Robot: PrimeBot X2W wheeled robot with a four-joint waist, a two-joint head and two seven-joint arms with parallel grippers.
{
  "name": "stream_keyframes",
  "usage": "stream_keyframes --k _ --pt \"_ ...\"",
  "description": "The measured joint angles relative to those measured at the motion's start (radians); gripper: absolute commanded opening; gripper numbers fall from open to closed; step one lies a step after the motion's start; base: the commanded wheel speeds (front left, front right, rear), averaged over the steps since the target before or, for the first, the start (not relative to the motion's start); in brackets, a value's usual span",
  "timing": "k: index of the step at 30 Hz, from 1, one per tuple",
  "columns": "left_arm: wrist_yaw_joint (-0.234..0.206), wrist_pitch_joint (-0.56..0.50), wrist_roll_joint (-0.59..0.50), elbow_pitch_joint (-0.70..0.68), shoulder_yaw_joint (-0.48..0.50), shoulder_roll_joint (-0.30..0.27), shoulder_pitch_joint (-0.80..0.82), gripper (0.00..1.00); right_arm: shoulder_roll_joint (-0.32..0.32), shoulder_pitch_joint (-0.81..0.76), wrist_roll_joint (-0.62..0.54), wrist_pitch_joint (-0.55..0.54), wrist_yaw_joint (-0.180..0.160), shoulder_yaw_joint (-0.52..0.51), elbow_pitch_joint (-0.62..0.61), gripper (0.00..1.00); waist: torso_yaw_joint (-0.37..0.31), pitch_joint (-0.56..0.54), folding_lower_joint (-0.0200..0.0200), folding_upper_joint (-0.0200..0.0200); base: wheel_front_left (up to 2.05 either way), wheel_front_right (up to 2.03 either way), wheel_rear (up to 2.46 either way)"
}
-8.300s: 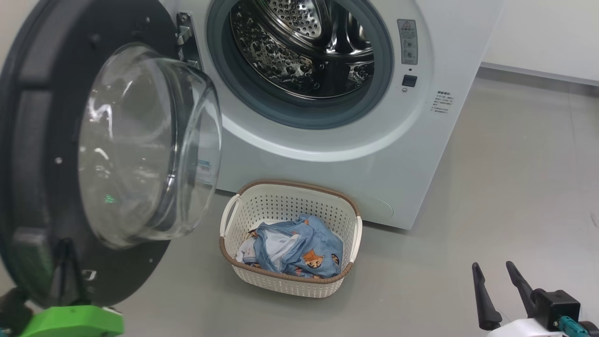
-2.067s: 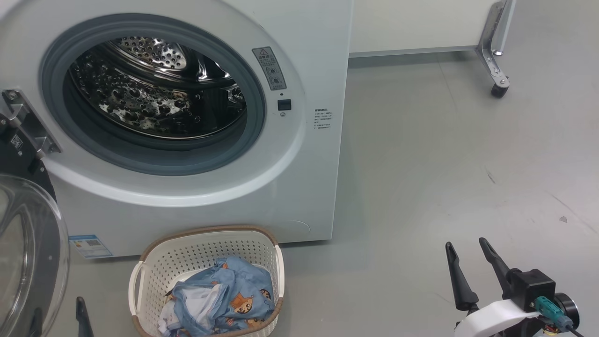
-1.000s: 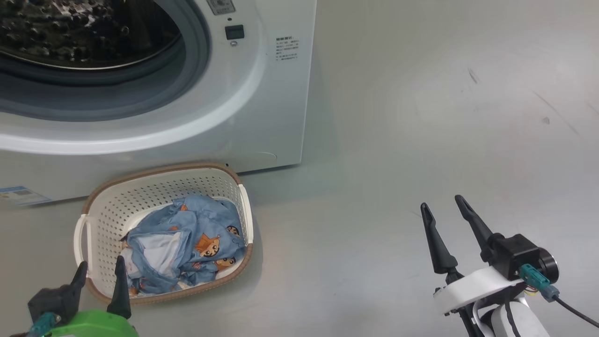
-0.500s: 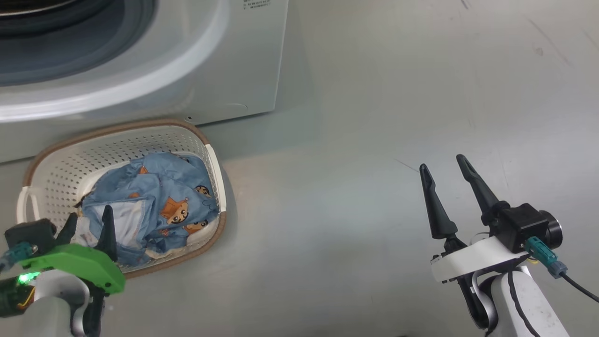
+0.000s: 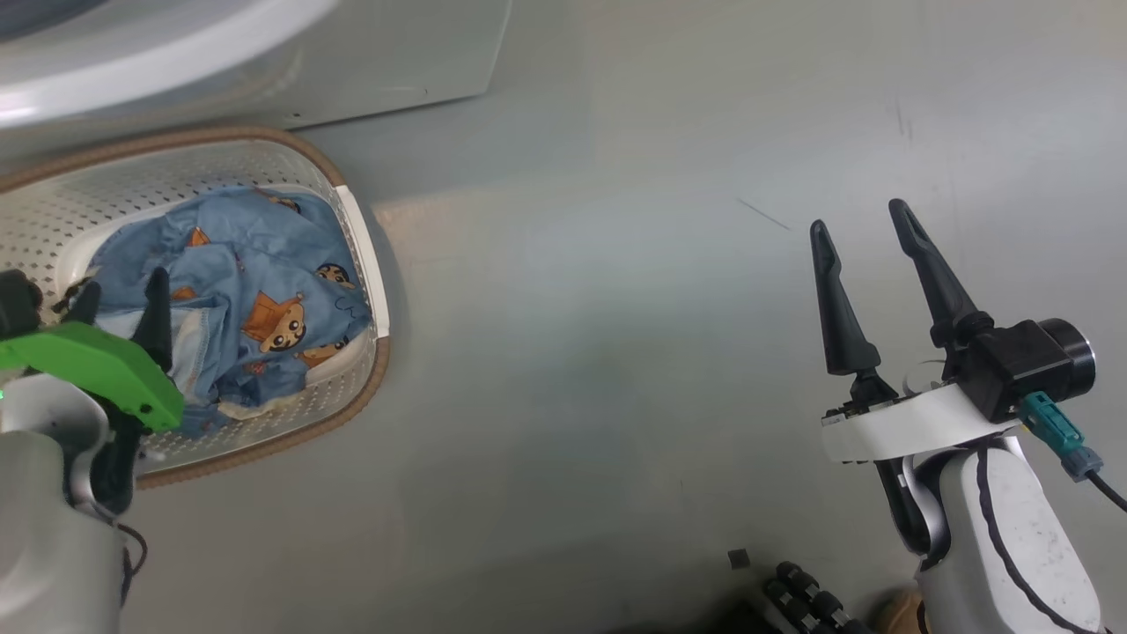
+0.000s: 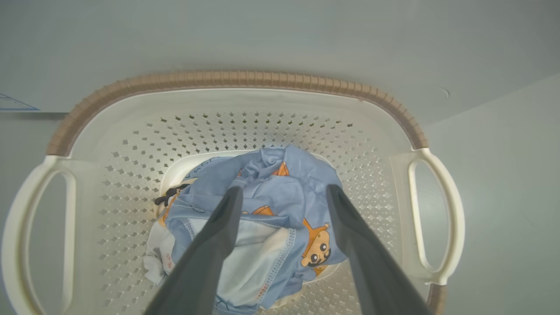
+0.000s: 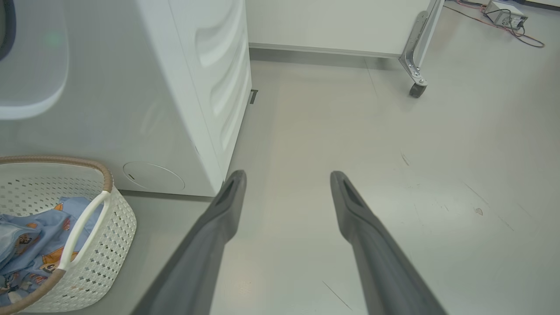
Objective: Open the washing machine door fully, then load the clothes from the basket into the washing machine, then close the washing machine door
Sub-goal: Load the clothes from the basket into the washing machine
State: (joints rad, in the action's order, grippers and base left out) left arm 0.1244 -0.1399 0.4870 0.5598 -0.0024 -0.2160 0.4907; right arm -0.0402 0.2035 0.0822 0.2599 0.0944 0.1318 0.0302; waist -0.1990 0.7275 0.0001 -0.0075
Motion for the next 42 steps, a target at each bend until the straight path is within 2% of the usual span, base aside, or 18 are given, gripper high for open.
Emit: stream_keyframes --k 6,8,20,27,34,35,36,37,38,39,42 --pt "0.000 -0.037 0.023 0.045 -0.008 -0.034 0.110 1.00 0.000 0.045 -0.009 0.000 -0.008 -0.014 -0.026 1.00 0.001 0.100 0.0000 0.0000 0.00 0.00 0.00" --pt "0.000 -0.081 0.055 0.103 -0.061 -0.038 0.154 1.00 -0.001 0.067 -0.009 0.000 -0.017 -0.020 -0.031 1.00 0.002 0.177 0.0000 0.0000 0.00 0.00 0.00" --pt "0.000 -0.123 0.081 0.170 -0.129 -0.082 0.267 1.00 -0.001 0.084 -0.006 0.000 -0.018 -0.026 -0.054 1.00 -0.006 0.259 -0.0001 0.0000 0.00 0.00 0.00" --pt "0.000 -0.124 0.097 0.211 -0.189 -0.056 0.314 1.00 -0.016 0.076 -0.014 0.000 -0.027 -0.062 -0.072 1.00 0.000 0.284 -0.0001 0.0000 0.00 0.00 0.00" --pt "0.000 -0.100 0.092 0.242 -0.236 -0.054 0.341 1.00 -0.025 0.070 -0.021 0.000 -0.026 -0.063 -0.087 1.00 0.013 0.291 -0.0001 0.0000 0.00 0.00 0.00" --pt "0.000 -0.095 0.085 0.245 -0.248 -0.055 0.346 0.96 -0.025 0.069 -0.022 0.000 -0.026 -0.064 -0.090 1.00 0.015 0.291 -0.0001 0.0000 0.00 0.00 0.00" --pt "0.000 -0.087 0.079 0.250 -0.257 -0.055 0.350 0.80 -0.026 0.066 -0.022 0.000 -0.025 -0.066 -0.094 1.00 0.017 0.291 -0.0001 0.0000 0.00 0.00 0.00" --pt "0.000 -0.079 0.072 0.256 -0.263 -0.055 0.354 0.50 -0.027 0.063 -0.022 0.000 -0.025 -0.067 -0.098 1.00 0.019 0.292 -0.0001 0.0000 0.00 0.00 0.00" --pt "0.002 -0.073 0.065 0.263 -0.270 -0.054 0.356 0.39 -0.029 0.059 -0.022 0.000 -0.025 -0.069 -0.102 1.00 0.022 0.292 -0.0001 0.0000 0.00 0.00 0.00" --pt "0.003 -0.064 0.059 0.271 -0.278 -0.054 0.358 0.00 -0.031 0.055 -0.022 0.000 -0.025 -0.070 -0.105 1.00 0.024 0.292 -0.0001 0.0000 0.00 0.00 0.00" --pt "0.003 -0.031 0.047 0.279 -0.300 -0.052 0.365 0.00 -0.034 0.053 -0.022 0.000 -0.025 -0.081 -0.108 1.00 0.030 0.291 -0.0001 0.0000 0.00 0.00 0.00"
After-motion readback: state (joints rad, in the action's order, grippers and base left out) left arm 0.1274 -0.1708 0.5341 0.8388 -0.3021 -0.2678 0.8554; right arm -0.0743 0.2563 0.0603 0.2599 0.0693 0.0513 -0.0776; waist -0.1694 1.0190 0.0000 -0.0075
